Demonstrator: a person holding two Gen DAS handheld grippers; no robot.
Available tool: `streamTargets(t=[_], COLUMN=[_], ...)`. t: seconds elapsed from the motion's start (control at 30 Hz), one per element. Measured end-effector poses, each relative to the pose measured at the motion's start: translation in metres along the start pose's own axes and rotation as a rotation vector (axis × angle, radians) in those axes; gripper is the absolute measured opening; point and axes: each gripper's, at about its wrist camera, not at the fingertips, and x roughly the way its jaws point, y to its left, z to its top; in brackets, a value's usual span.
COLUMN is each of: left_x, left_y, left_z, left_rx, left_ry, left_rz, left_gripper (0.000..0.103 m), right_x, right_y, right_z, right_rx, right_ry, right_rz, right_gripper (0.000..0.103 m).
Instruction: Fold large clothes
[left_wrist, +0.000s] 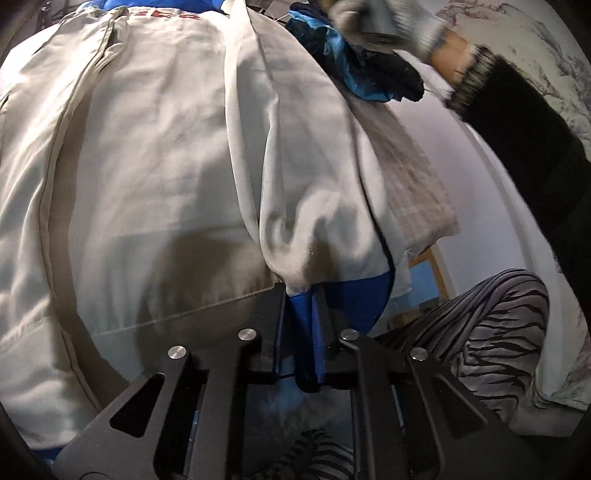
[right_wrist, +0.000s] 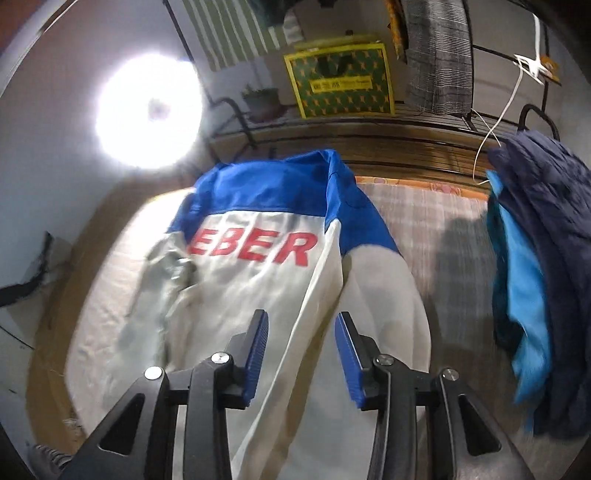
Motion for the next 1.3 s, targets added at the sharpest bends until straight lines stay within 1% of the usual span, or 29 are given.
streamTargets(t=[0.07, 0.13, 0.17, 0.2, 0.23, 0.3, 0.37, 0.43, 0.5, 0.53, 0.63, 0.87, 0.9, 0.93, 0.97, 1.0, 1.03, 1.1, 1.13, 1.17, 1.23, 1.27, 1.3], left_x=[-0.002, -0.003, -0.004, -0.004, -0.006, -0.009, -0.013, -0.016, -0.020, -0.019, -0.015, -0.018, -0.019, -0.019, -0.020, -0.021, -0.020, -0.022, -0.025, -0.023, -0.028, -0.031, -0.032], left_y=[0.003, 0.006, 0.007, 0.008, 0.009, 0.012, 0.019, 0.026, 0.035, 0.038, 0.044, 0.044, 0.044, 0.045, 0.046, 0.046, 0.044, 0.041, 0.040, 0.036, 0.037, 0.037, 0.036], left_z=[0.002, 0.003, 0.003, 0.003, 0.003, 0.006, 0.009, 0.012, 0.015, 0.016, 0.014, 0.007, 0.008, 0.007, 0.006, 0.005, 0.004, 0.004, 0.003, 0.007, 0.004, 0.003, 0.003], left_rx=[-0.006, -0.019, -0.022, -0.023, -0.025, -0.033, -0.059, -0.088, -0.115, -0.126, -0.149, -0.140, -0.143, -0.148, -0.151, -0.150, -0.145, -0.132, -0.126, -0.123, -0.116, -0.112, -0.109], left_ry=[-0.003, -0.002, -0.002, -0.001, -0.002, -0.014, -0.032, -0.050, -0.060, -0.058, -0.048, -0.038, -0.038, -0.038, -0.037, -0.034, -0.033, -0.036, -0.038, -0.040, -0.042, -0.047, -0.052], left_rz=[-0.022, -0.046, -0.052, -0.058, -0.060, -0.065, -0.082, -0.100, -0.115, -0.117, -0.121, -0.106, -0.103, -0.102, -0.101, -0.098, -0.094, -0.082, -0.075, -0.069, -0.055, -0.046, -0.039], left_gripper=[0.009, 0.009, 0.009, 0.009, 0.009, 0.008, 0.008, 0.008, 0.007, 0.007, 0.007, 0.006, 0.006, 0.006, 0.006, 0.006, 0.006, 0.006, 0.006, 0.006, 0.006, 0.006, 0.006], right_x=[0.022, 0.036, 0.046, 0.052, 0.058, 0.063, 0.055, 0.046, 0.046, 0.049, 0.079, 0.161, 0.168, 0.168, 0.168, 0.165, 0.159, 0.134, 0.114, 0.100, 0.064, 0.039, 0.023], right_y=[0.003, 0.003, 0.003, 0.002, 0.001, -0.002, 0.001, 0.006, 0.012, 0.016, 0.037, 0.073, 0.074, 0.075, 0.074, 0.070, 0.066, 0.060, 0.057, 0.054, 0.047, 0.039, 0.034], right_z=[0.012, 0.019, 0.024, 0.027, 0.029, 0.033, 0.040, 0.050, 0.061, 0.066, 0.075, 0.060, 0.056, 0.055, 0.056, 0.057, 0.059, 0.061, 0.060, 0.059, 0.054, 0.048, 0.045], right_rx=[-0.007, -0.009, -0.016, -0.019, -0.016, 0.006, 0.007, -0.012, -0.017, -0.029, -0.103, -0.195, -0.202, -0.208, -0.201, -0.179, -0.159, -0.126, -0.116, -0.112, -0.095, -0.073, -0.059], right_ry=[0.024, 0.040, 0.054, 0.065, 0.072, 0.064, 0.011, -0.038, -0.058, -0.055, -0.010, 0.091, 0.094, 0.073, 0.072, 0.077, 0.080, 0.039, 0.009, -0.010, -0.045, -0.068, -0.078], right_rz=[-0.051, -0.100, -0.138, -0.168, -0.186, -0.190, -0.195, -0.219, -0.202, -0.196, -0.206, -0.205, -0.217, -0.222, -0.211, -0.183, -0.150, -0.087, -0.057, -0.044, -0.022, 0.006, 0.023], right_gripper=[0.040, 0.032, 0.016, 0.003, 0.000, 0.000, 0.000, 0.000, 0.000, 0.000, 0.000, 0.000, 0.000, 0.000, 0.002, 0.007, 0.007, 0.023, 0.025, 0.025, 0.026, 0.026, 0.026])
